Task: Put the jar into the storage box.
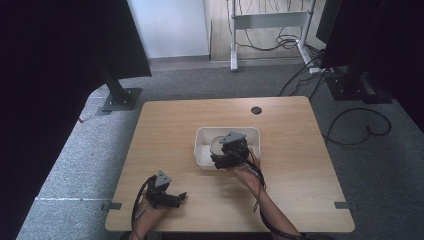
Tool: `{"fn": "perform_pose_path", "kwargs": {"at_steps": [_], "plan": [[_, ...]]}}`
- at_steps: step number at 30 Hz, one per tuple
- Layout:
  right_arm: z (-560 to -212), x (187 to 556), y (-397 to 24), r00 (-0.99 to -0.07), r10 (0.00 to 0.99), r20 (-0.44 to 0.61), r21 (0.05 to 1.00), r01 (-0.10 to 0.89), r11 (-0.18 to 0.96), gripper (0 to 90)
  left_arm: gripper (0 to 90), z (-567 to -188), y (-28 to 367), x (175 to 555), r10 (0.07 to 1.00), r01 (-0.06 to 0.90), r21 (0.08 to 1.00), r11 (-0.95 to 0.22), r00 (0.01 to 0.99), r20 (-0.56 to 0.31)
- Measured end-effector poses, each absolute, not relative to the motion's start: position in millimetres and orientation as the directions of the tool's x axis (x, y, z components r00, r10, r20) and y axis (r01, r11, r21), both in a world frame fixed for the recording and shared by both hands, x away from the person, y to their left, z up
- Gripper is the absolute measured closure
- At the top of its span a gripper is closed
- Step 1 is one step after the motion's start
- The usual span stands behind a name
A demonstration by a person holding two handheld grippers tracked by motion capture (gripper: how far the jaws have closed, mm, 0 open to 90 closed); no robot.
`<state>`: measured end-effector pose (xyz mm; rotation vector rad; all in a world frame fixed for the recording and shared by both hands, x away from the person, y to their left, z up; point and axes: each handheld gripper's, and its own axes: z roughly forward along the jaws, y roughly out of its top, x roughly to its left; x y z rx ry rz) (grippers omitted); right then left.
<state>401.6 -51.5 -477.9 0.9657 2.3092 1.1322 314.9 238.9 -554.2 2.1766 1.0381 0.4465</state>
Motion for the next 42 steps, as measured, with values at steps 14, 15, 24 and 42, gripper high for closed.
{"fn": "perform_pose_path", "kwargs": {"at_steps": [14, 15, 24, 42], "plan": [[-499, 419, -51, -0.716, 0.697, -0.043, 0.783, 0.409, 0.469, 9.4, 0.0, -554, 239, 315, 0.781, 0.550, 0.701, -0.454, 0.624, 0.016], [-500, 419, -51, -0.720, 0.693, -0.046, 0.781, 0.407, 0.474, 9.4, 0.0, -554, 239, 315, 0.781, 0.550, 0.701, -0.454, 0.624, 0.016], [-509, 427, -50, -0.735, 0.677, -0.042, 0.763, 0.414, 0.496, 9.4, 0.0, -554, 239, 315, 0.781, 0.550, 0.701, -0.454, 0.624, 0.016], [-515, 429, -50, -0.702, 0.712, 0.023, 0.751, 0.482, 0.451, 8.8, 0.0, -554, 239, 315, 0.781, 0.550, 0.701, -0.454, 0.624, 0.016]]}}
